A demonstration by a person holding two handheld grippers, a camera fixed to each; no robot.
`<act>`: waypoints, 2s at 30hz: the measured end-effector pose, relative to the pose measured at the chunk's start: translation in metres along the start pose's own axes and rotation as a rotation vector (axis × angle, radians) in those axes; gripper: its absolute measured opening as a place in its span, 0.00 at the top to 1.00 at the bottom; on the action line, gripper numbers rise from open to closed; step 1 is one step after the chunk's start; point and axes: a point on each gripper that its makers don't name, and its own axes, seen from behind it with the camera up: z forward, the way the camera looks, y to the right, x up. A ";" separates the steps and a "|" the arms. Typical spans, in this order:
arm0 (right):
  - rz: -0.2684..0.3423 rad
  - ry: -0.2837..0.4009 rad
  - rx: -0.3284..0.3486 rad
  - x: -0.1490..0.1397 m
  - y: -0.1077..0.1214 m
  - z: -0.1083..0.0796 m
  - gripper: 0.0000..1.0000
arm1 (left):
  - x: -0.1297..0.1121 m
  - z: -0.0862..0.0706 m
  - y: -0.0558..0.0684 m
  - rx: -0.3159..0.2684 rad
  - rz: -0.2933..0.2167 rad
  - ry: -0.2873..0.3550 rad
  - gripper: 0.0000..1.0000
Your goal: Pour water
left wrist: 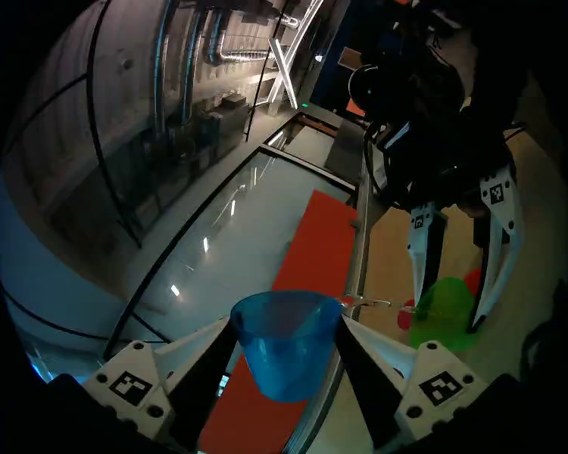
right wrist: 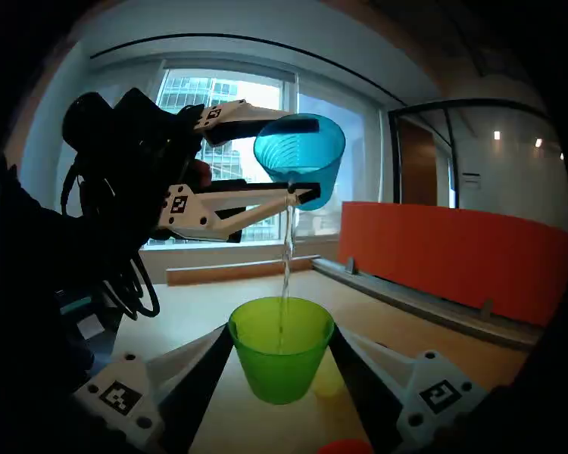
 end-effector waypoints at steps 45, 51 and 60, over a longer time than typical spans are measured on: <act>-0.016 0.018 -0.011 0.008 0.002 -0.007 0.09 | 0.013 -0.002 0.001 0.001 0.083 0.017 0.14; -0.018 0.015 -0.009 0.007 0.003 -0.007 0.09 | 0.013 -0.003 0.000 0.002 0.095 0.017 0.14; -0.019 0.015 -0.009 0.007 0.003 -0.006 0.09 | 0.014 -0.003 -0.003 0.002 0.139 0.016 0.14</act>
